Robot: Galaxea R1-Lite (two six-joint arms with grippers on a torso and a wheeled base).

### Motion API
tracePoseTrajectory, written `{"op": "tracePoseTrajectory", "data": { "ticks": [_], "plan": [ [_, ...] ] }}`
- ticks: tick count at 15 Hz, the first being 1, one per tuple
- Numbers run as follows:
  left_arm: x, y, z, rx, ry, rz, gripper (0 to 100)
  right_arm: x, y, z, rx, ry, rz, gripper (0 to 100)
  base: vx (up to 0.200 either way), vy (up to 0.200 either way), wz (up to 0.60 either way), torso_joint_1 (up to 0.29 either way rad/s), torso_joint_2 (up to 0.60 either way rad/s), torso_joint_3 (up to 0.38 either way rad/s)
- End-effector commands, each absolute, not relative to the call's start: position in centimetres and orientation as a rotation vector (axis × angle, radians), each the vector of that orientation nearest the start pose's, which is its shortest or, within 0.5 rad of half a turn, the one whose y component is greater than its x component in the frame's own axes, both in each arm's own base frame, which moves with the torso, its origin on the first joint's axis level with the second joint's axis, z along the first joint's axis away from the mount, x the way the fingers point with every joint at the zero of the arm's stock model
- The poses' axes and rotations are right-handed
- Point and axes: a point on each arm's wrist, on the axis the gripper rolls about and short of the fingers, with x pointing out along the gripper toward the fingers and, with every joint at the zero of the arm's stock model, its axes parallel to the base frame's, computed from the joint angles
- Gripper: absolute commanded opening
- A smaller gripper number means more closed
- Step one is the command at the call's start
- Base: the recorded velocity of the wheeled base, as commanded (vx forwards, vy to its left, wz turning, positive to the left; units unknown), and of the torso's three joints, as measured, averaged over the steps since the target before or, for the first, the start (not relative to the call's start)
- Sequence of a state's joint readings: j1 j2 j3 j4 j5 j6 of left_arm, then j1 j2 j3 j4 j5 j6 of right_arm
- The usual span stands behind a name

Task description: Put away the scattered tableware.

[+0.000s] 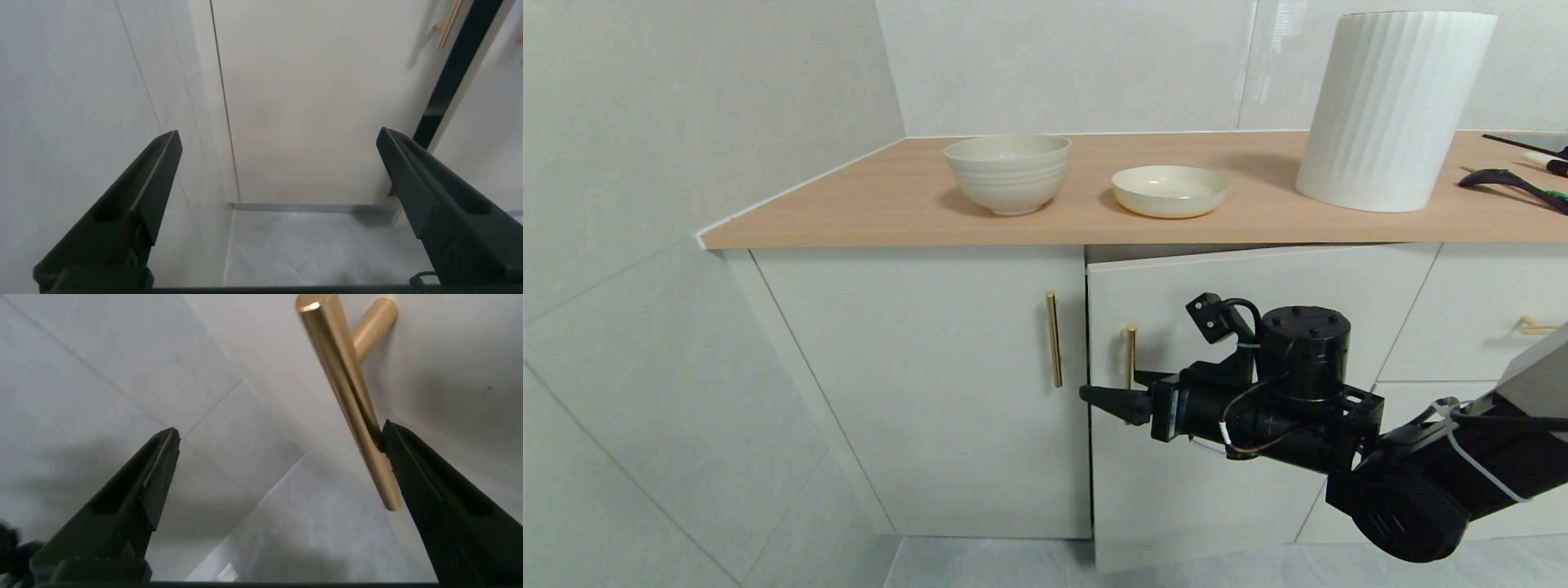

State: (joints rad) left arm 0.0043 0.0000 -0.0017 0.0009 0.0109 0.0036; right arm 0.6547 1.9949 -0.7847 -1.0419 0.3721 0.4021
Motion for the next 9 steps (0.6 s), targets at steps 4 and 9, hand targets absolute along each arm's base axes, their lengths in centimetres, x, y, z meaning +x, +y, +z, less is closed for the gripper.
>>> {"op": "tracePoseTrajectory", "data": {
  "ticks": [4,9],
  "plan": [
    [-2.3,0.0,7.6,0.003,-0.002,0.015,100,27.3,22.8,12.2,0.349,0.365,1.008,100,0.0,0.0,0.0,0.0,0.0,0.0],
    [-2.3,0.0,7.7,0.092,-0.009,0.01,100,26.3,23.5,12.3,0.371,0.341,1.046,100,0.0,0.0,0.0,0.0,0.0,0.0]
  ]
}}
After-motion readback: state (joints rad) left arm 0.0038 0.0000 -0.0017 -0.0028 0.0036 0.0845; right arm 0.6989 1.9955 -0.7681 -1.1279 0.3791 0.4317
